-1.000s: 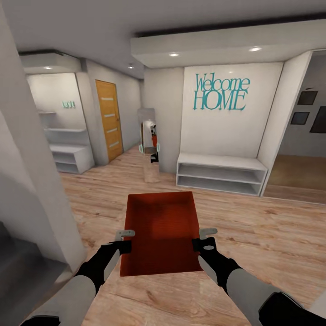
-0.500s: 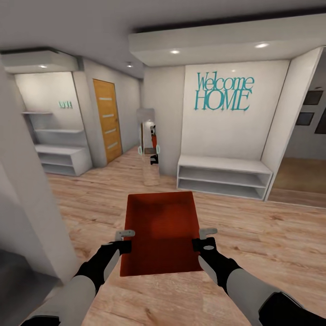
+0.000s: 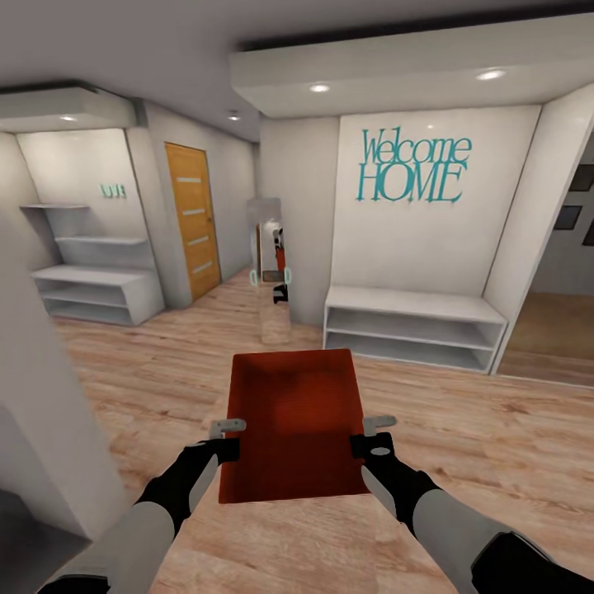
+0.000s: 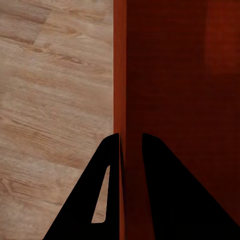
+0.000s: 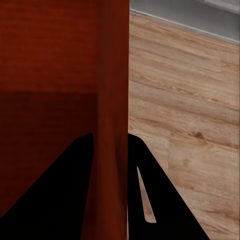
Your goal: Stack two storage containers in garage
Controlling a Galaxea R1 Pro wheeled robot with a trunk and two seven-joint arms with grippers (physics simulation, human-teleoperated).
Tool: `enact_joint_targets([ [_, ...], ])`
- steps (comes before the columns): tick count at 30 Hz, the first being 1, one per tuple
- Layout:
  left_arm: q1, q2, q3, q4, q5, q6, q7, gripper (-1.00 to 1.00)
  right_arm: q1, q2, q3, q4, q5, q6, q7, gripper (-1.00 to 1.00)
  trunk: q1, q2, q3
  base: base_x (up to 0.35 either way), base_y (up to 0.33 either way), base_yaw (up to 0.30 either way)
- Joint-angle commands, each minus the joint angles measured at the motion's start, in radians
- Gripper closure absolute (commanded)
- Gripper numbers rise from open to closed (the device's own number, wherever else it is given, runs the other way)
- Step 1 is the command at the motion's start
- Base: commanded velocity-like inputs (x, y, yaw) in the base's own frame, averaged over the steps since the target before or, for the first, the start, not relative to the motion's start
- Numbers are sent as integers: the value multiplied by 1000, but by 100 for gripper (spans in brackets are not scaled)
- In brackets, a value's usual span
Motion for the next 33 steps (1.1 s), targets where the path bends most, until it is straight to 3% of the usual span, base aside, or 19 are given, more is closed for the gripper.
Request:
enact_joint_targets([
  [1,1,1,-13,1,16,6,11,100,-2,-1,-9,-5,18,7,-8,100,1,-1,-1,323,0,0],
  [33,1,1,-13,1,16,6,11,100,-3,-1,-9,-5,19,8,-8,100,1,-1,-1,323,0,0],
])
